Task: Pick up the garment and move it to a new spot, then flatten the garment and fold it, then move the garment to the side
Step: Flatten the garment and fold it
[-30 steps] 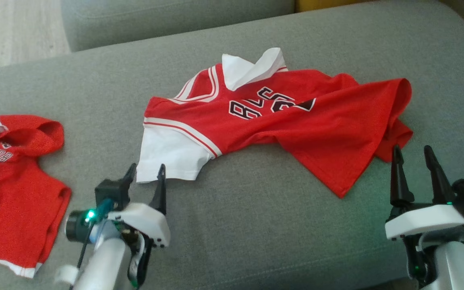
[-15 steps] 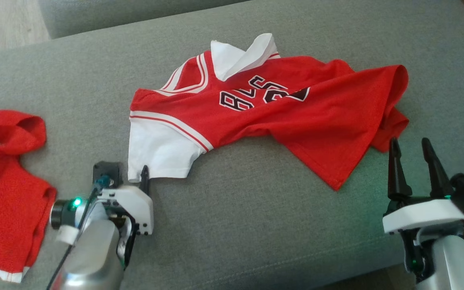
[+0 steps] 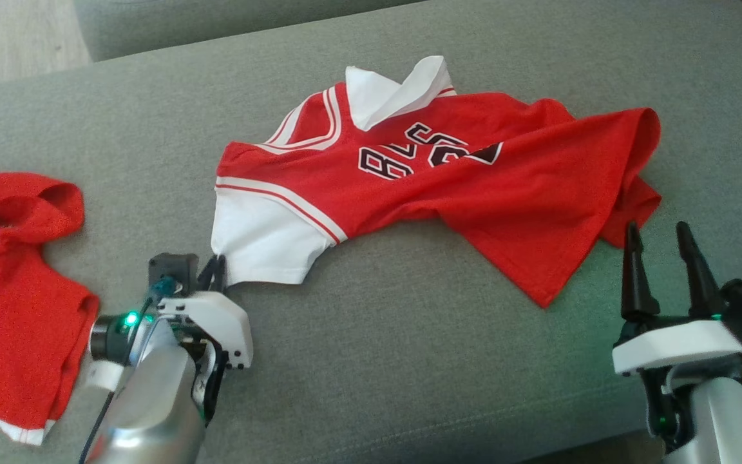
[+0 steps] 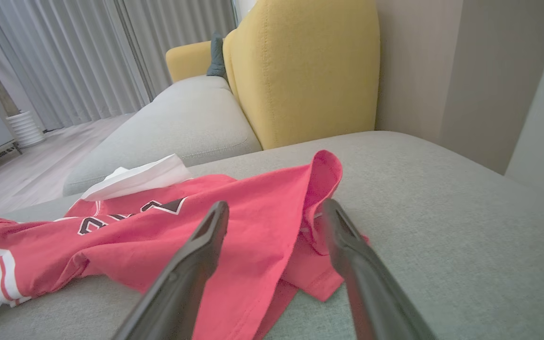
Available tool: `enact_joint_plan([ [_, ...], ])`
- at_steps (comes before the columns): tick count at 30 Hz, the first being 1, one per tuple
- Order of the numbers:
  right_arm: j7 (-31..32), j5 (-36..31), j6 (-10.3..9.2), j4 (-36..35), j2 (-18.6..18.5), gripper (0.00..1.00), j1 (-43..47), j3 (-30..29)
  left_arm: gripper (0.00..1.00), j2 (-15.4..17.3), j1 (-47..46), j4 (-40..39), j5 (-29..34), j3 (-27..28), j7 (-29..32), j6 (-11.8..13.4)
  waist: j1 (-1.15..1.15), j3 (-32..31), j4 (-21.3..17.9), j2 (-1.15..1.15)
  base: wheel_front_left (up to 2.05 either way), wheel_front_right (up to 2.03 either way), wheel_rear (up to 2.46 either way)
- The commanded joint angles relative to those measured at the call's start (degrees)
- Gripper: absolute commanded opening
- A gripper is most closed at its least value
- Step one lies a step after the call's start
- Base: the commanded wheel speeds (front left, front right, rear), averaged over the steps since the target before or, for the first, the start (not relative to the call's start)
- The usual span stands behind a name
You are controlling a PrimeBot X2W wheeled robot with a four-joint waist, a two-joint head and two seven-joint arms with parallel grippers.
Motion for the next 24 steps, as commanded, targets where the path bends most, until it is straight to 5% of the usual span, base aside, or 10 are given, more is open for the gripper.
enact_joint_plan([
  [1, -0.2, -0.1, -0.04, -1.3, -0.3, 1.00, -2.0, 1.8, 0.00, 1.2, -1.1, -1.6, -0.7, 2.2, -1.7, 0.6, 0.00, -0.2, 0.4, 0.00, 0.00, 0.00, 0.00],
  [14, 5.0, -5.1, -0.04, 3.5, -0.3, 1.00, -0.1, 8.1, 0.00, 0.5, 1.5, -16.9, -2.1, 5.2, -4.6, 1.5, 0.00, -0.1, 2.9, 0.00, 0.00, 0.00, 0.00],
  [24, 8.9, -12.5, -0.04, 10.0, -0.5, 1.00, -1.9, 11.1, 0.00, 0.3, 3.1, -20.9, -1.5, 5.3, -4.7, 1.3, 0.00, 0.3, 3.1, 0.00, 0.00, 0.00, 0.00],
])
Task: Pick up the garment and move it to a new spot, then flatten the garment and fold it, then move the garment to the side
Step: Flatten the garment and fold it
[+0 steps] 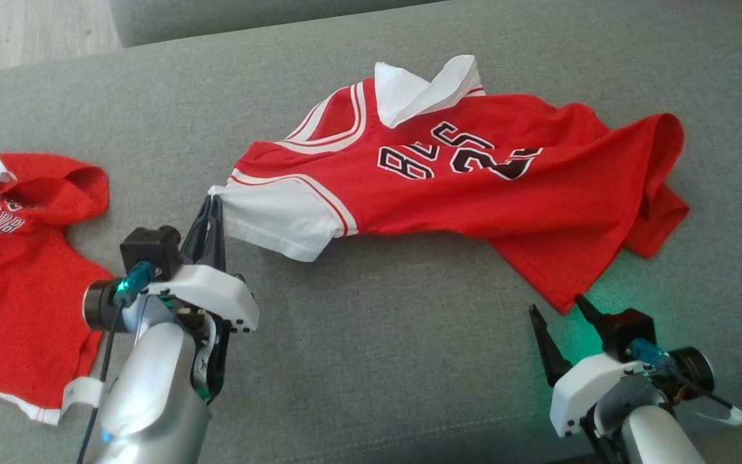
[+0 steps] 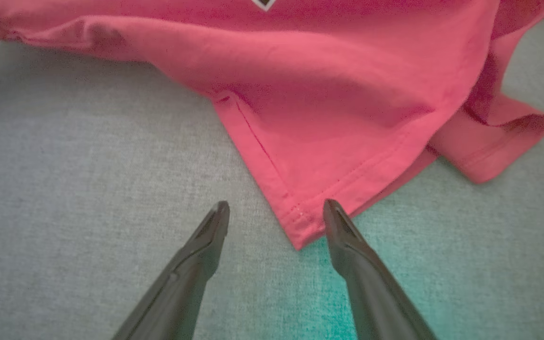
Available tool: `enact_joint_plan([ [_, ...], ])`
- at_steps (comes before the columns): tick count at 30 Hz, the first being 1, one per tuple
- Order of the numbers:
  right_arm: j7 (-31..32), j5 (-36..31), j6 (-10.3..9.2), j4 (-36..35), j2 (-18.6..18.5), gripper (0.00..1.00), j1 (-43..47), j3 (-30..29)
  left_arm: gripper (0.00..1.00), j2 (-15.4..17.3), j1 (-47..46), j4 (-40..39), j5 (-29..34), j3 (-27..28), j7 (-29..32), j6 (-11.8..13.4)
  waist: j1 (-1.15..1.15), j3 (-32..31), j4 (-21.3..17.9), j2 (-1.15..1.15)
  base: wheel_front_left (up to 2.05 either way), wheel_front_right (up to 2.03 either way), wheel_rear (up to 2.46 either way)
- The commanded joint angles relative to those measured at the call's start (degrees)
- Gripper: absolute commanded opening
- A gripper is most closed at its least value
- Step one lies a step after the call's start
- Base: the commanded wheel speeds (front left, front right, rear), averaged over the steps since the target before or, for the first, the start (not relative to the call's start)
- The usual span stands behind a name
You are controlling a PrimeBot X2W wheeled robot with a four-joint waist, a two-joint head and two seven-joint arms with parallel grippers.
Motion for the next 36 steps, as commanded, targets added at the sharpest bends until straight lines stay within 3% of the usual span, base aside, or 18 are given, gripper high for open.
enact_joint_plan([
  [1, 0.0, -0.6, -0.04, -1.3, -0.5, 1.00, -2.4, 1.4, 0.00, 0.8, -1.2, -2.0, 0.4, 1.7, -0.7, 0.2, 0.00, 0.1, 0.0, 0.00, 0.00, 0.00, 0.00],
  [15, -1.9, -8.5, -0.04, 5.6, -0.7, 1.00, -7.2, -0.3, 0.00, 0.7, -1.5, -2.3, 0.7, 1.1, -0.7, -0.3, 0.00, 1.0, 1.1, 0.00, 0.00, 0.00, 0.00],
  [16, -1.8, -8.9, -0.04, 6.2, -0.8, 0.67, -7.4, -0.4, 0.00, 0.7, -1.5, -2.3, 0.7, 1.1, -0.7, -0.3, 0.00, 1.0, 1.1, 0.00, 0.00, 0.00, 0.00],
  [17, -1.7, -9.2, -0.04, 6.6, -0.9, 0.04, -7.6, -0.5, 0.00, 0.7, -1.5, -2.4, 0.7, 1.2, -0.7, -0.3, 0.00, 1.0, 1.1, 0.00, 0.00, 0.00, 0.00],
  [18, -1.8, -9.5, -0.04, 7.0, -1.0, 0.00, -7.8, -0.5, 0.00, 0.7, -1.6, -2.6, 0.5, 1.3, -0.7, -0.4, 0.00, 0.9, 1.2, 0.00, 0.00, 0.00, 0.00],
  [26, -3.3, -10.5, -0.04, 5.2, -3.7, 0.00, -10.3, -0.8, 0.00, 0.3, -1.5, -5.7, -3.1, 3.7, -0.7, -1.5, 0.00, -0.6, 0.8, 0.00, 0.00, 0.00, 0.00],
  [36, -4.6, -9.0, -0.04, -7.4, -13.0, 0.00, -18.4, 0.8, 0.00, -0.3, -4.5, -16.2, -11.4, 6.4, 0.7, -3.4, 0.00, -5.6, 0.3, 0.00, 0.00, 0.00, 0.00],
])
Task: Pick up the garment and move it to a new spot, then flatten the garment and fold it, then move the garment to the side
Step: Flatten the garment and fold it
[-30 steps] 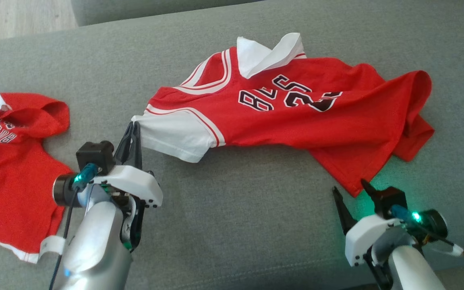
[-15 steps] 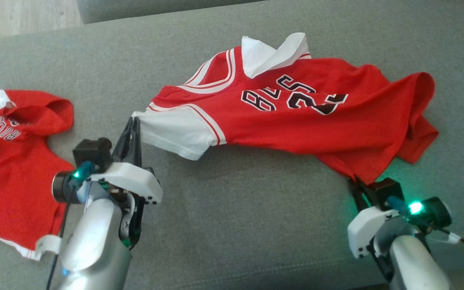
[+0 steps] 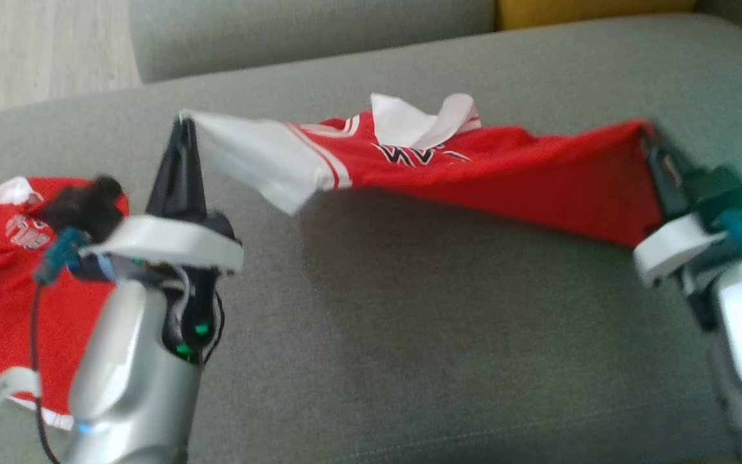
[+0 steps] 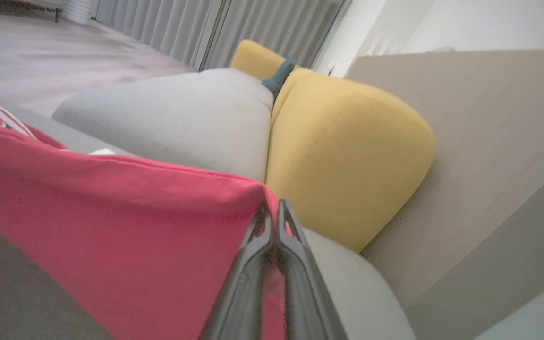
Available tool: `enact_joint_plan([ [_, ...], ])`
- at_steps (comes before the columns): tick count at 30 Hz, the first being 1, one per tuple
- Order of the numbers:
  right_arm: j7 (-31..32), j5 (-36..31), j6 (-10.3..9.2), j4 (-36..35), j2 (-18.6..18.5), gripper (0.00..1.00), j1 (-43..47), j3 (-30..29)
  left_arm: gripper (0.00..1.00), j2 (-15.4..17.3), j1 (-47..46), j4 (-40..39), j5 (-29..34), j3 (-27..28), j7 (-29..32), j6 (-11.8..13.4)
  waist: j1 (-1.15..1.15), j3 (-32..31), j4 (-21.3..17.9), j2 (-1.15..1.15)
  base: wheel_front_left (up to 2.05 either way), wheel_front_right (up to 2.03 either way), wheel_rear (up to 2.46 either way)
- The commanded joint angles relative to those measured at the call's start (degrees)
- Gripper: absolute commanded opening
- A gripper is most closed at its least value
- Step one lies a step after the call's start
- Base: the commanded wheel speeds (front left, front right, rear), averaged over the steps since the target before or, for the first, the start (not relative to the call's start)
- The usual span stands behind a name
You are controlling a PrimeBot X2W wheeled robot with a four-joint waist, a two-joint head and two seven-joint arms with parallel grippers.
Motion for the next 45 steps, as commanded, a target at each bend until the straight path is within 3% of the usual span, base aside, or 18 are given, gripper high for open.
enact_joint_plan([
  [1, -0.3, 1.1, -0.04, -3.9, -2.2, 0.00, -3.4, 1.8, 0.00, 0.7, -4.6, -4.9, -1.3, 2.6, 0.8, 0.2, 0.00, -1.9, -0.1, 0.00, 0.00, 0.00, 0.00],
  [9, 0.1, 4.5, -0.04, -11.3, -6.7, 0.00, -8.8, 4.2, 0.00, 0.7, -7.8, -16.9, -5.6, 4.5, 4.7, 2.1, 0.00, -5.3, -0.3, 0.00, 0.00, 0.00, 0.00],
  [17, 3.7, 7.1, -0.04, -19.4, -8.6, 0.00, -7.4, 3.7, 0.00, 0.6, -6.4, -29.3, -9.7, 5.0, 10.2, 6.2, 0.00, -7.4, -0.1, 0.00, 0.00, 0.00, 0.00],
  [23, 7.5, 9.1, -0.04, -22.2, -9.5, 0.00, -6.3, 3.7, 0.00, 3.0, -8.0, -32.7, -9.3, 5.3, 15.0, 7.8, 0.00, -6.6, 0.8, 0.00, 0.00, 0.00, 0.00],
  [28, 9.2, 11.5, -0.04, -18.5, -11.1, 0.00, -11.4, 7.9, 0.00, 4.2, -13.9, -26.8, -10.7, 5.3, 18.9, 7.5, 0.00, -3.3, 1.1, 0.00, 0.00, 0.00, 0.00],
  [34, 8.2, 15.3, -0.04, -7.9, -11.7, 0.00, -28.6, 15.0, 0.00, 7.0, -30.4, -12.9, -9.9, 5.5, 20.1, 5.5, 0.00, 6.9, 0.4, 0.00, 0.00, 0.00, 0.00],
  [39, 3.3, 14.5, -0.04, 7.7, -9.6, 0.00, -47.0, 17.1, 0.00, 8.3, -48.1, 2.1, -8.3, 6.2, 15.0, 2.9, 0.00, 13.2, 0.2, 0.00, 0.00, 0.00, 0.00],
  [45, -7.9, 6.5, -0.04, 21.9, -4.8, 0.00, -61.3, 10.4, 0.00, 7.1, -63.7, 16.1, -8.3, 8.4, 3.6, 1.0, 0.00, 15.5, 0.9, 0.00, 0.00, 0.00, 0.00],
])
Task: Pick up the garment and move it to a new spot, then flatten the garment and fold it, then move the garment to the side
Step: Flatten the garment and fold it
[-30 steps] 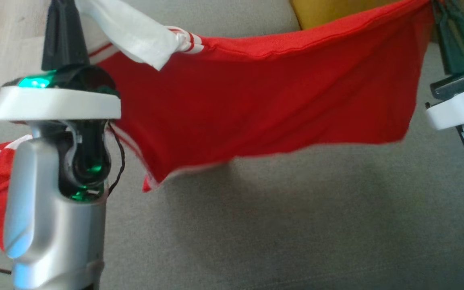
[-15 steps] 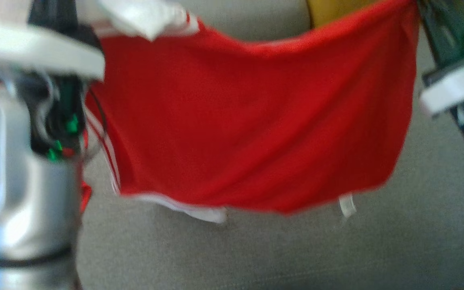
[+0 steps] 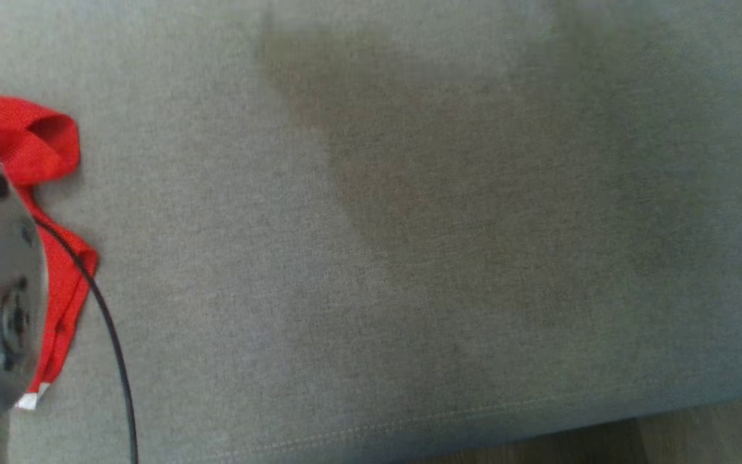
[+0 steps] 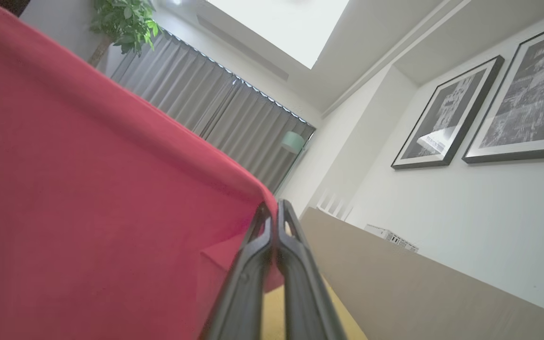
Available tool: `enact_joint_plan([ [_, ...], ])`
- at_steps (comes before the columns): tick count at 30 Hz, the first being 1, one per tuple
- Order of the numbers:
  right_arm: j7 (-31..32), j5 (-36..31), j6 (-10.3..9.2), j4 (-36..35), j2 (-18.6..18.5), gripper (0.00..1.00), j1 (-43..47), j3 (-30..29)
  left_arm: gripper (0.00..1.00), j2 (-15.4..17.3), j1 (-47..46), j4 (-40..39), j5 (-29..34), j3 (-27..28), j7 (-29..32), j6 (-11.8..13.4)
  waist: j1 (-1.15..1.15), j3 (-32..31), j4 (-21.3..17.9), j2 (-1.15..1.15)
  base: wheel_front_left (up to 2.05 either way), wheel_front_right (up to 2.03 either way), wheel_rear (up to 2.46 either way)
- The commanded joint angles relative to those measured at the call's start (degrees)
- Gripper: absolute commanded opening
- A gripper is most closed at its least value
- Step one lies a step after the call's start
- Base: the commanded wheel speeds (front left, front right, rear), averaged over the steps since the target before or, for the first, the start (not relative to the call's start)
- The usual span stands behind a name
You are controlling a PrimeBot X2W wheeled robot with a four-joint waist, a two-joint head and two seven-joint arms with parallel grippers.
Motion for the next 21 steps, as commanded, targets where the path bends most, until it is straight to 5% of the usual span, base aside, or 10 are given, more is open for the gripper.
enact_joint_plan([
  [1, -2.3, -2.6, -0.05, 1.3, 1.9, 0.00, -2.7, -2.3, 0.00, 1.7, -4.0, 1.4, -0.2, 1.0, -2.8, -1.1, -0.03, 1.4, 0.7, 0.00, 0.00, 0.00, 0.00],
  [11, -4.3, -4.9, -0.05, 5.8, 5.9, 0.00, 2.4, -3.5, 0.00, -0.7, -2.1, 10.2, 0.7, -0.5, -6.4, -6.5, -0.03, 3.4, 3.2, 0.00, 0.00, 0.00, 0.00],
  [21, -4.3, 3.4, -0.05, 8.7, 4.6, 0.00, 22.4, 1.7, 0.00, -0.4, 20.2, 14.1, 3.1, -4.9, -6.6, -9.0, -0.03, -1.0, 5.7, 0.00, 0.00, 0.00, 0.00],
])
